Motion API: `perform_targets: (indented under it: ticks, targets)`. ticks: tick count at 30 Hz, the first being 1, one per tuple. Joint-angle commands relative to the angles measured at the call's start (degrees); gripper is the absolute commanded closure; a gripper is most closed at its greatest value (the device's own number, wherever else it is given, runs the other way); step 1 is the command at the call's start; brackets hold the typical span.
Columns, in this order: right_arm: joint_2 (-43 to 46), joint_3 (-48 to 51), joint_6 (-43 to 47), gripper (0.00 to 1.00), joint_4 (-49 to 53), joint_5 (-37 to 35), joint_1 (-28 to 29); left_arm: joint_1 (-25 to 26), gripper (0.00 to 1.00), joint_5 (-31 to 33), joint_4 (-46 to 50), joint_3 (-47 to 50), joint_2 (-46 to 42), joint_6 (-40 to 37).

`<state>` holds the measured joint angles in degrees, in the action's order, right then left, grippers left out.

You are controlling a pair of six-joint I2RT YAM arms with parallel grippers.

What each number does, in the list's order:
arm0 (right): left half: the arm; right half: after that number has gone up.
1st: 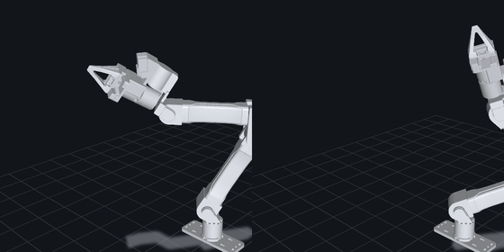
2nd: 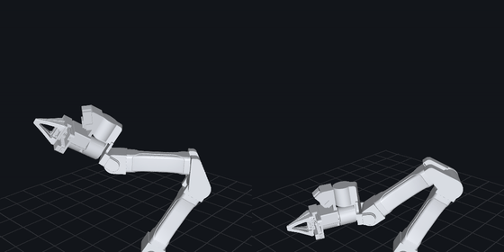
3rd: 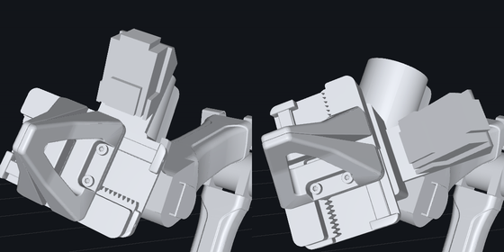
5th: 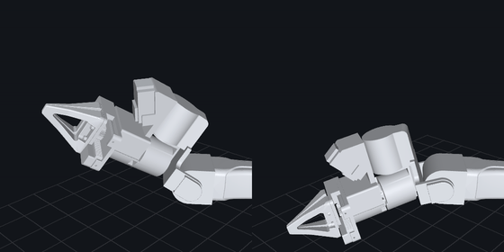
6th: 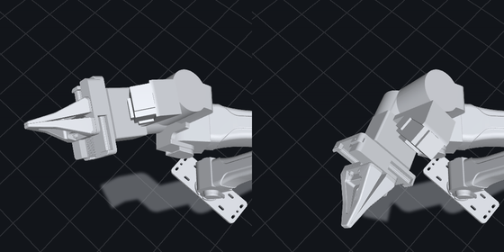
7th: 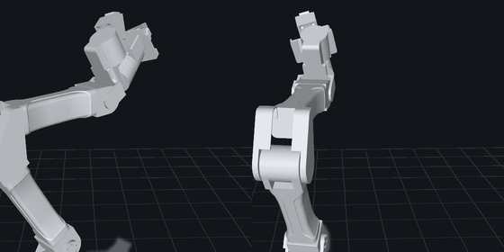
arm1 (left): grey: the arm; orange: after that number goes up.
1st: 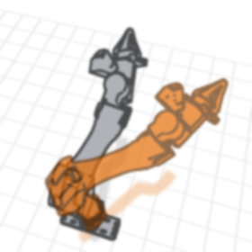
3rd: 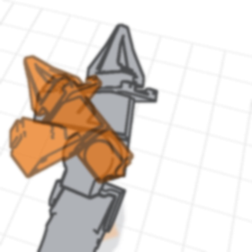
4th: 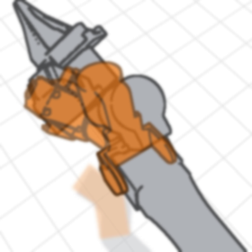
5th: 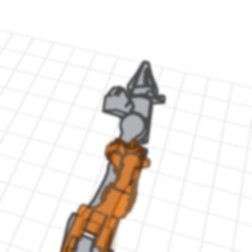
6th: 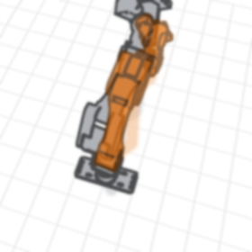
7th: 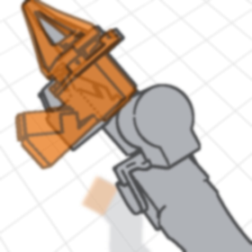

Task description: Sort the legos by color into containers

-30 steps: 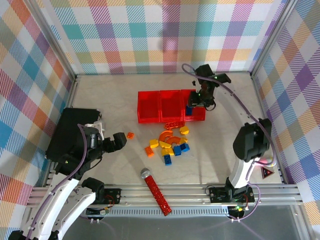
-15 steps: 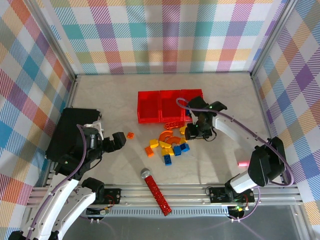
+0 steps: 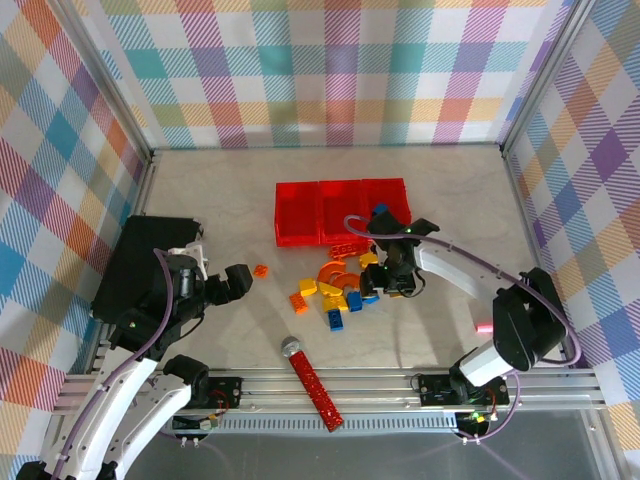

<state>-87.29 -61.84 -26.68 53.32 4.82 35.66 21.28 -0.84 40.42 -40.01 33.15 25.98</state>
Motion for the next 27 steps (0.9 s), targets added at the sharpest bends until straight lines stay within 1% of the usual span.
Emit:
perform_targets:
  ticks: [1, 3, 7, 14, 22, 27]
  targets:
    - [-2.2, 0.3, -1.1, 0.35, -2.4, 0.6, 0.1, 0.7, 0.00, -0.2, 0.2, -0.7, -0.4, 0.5]
    - [-3.9, 0.1, -1.4, 0.33, -3.0, 0.5, 0.1, 0.7, 0.00, -0.2, 0.3, -0.9, -0.3, 0.5]
    - [-6.7, 0.0, -1.1, 0.32, -4.5, 0.7, -0.3, 0.7, 0.00, -0.2, 0.7, -1.2, -0.4, 0.2]
    - [-7.5, 2.0, -1.1, 0.31, -8.0, 2.3, -2.8, 0.8, 0.00, -0.3, 0.5, -1.1, -0.5, 0.0]
    - [-9.0, 3.4, -0.8, 0.31, -11.7, 5.6, -3.9, 0.8, 0.00, -0.5, 0.4, -1.0, 0.0, 0.0]
    - [-9.9, 4.5, -1.1, 0.33, -13.6, 7.2, -4.2, 0.9, 0.00, -0.1, 0.5, -1.1, -0.3, 0.1]
